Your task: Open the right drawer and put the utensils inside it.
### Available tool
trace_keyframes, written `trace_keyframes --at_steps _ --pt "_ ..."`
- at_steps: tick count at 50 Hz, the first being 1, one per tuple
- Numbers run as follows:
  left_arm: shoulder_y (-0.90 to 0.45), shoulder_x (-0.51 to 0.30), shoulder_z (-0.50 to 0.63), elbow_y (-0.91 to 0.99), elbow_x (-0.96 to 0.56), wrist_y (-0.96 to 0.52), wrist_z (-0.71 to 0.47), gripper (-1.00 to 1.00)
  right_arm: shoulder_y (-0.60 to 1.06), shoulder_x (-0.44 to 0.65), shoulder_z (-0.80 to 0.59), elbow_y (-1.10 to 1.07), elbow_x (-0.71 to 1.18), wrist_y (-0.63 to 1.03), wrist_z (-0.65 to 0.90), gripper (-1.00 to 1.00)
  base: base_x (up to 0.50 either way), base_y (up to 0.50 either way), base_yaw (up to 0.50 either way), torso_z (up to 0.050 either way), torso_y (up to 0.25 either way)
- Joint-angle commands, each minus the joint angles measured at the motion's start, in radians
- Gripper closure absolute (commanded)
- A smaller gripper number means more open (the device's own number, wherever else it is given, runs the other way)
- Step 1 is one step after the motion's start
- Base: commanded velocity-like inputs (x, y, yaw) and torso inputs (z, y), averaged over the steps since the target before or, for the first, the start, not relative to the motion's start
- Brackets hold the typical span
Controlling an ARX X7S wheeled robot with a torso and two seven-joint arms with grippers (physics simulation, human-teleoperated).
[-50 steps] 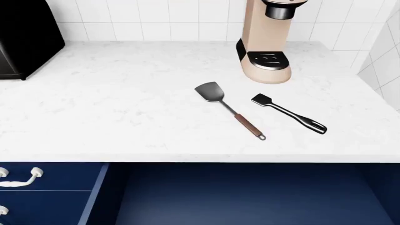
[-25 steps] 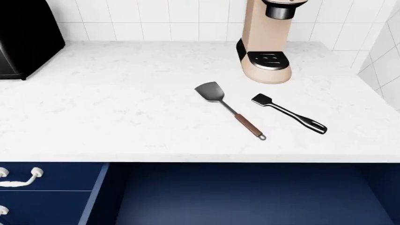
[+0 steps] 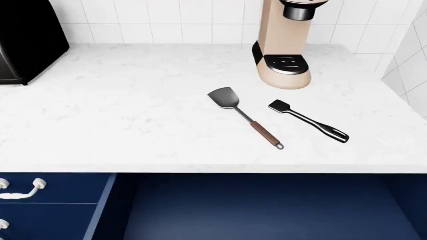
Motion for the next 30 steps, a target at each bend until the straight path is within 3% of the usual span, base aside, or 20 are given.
trace_keyframes --at_steps 1,9,19,24,30 --pt "0.0 0.006 0.001 -0.003 0.002 0.005 0.0 -1.0 0.026 0.018 0.095 -0.04 0.115 -0.002 0.063 -1.0 0.0 0.0 0.0 0.0 0.0" --pt "0.0 0.008 -0.012 0.001 0.003 0.005 0.0 -1.0 0.102 0.11 0.067 -0.11 0.11 -0.059 0.183 -1.0 0.0 0.0 0.0 0.0 0.0" --pt "0.0 0.017 -0.026 0.007 0.007 0.005 0.0 -1.0 0.239 0.373 0.012 -0.237 0.172 -0.252 0.45 -1.0 0.0 0.0 0.0 0.0 0.0" --pt "0.0 0.021 -0.028 0.01 0.009 0.005 0.0 -1.0 0.325 0.485 -0.072 -0.25 0.17 -0.329 0.541 -1.0 0.0 0.0 0.0 0.0 0.0" --pt "0.0 0.018 -0.028 0.009 0.01 0.005 0.0 -1.0 0.523 0.71 -0.321 -0.228 0.106 -0.476 0.703 -1.0 0.0 0.0 0.0 0.0 0.0"
